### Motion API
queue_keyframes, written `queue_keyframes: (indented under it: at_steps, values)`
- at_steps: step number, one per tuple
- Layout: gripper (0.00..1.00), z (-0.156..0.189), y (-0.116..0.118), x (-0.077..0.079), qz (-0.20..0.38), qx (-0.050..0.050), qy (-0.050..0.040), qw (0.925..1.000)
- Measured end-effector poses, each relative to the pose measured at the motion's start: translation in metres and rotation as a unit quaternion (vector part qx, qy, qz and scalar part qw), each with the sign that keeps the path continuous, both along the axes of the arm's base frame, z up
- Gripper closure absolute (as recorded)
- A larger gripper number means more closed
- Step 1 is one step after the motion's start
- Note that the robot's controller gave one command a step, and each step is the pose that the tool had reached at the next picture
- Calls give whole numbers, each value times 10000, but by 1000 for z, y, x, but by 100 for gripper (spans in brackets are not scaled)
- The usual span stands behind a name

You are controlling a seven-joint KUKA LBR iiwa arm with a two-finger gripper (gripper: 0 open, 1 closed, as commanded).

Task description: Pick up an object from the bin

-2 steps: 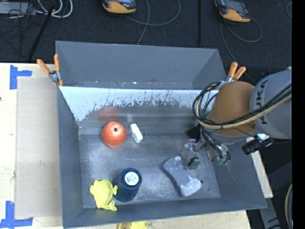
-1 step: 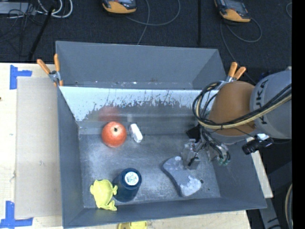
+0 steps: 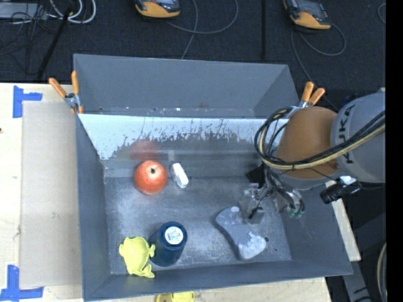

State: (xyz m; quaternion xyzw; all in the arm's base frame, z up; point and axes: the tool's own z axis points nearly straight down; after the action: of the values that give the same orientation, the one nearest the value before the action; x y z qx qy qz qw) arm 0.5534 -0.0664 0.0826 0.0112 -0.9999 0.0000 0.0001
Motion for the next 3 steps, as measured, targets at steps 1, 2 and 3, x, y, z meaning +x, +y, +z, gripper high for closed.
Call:
queue_keyframes:
  at_steps: [1,2,3]
  values:
    - [0,-13,-3,-25,558,-2,-19,9984]
    - [0,-12,-3,-24,554,-3,-28,9985]
    - [0,40,6,-28,644,8,26,9979]
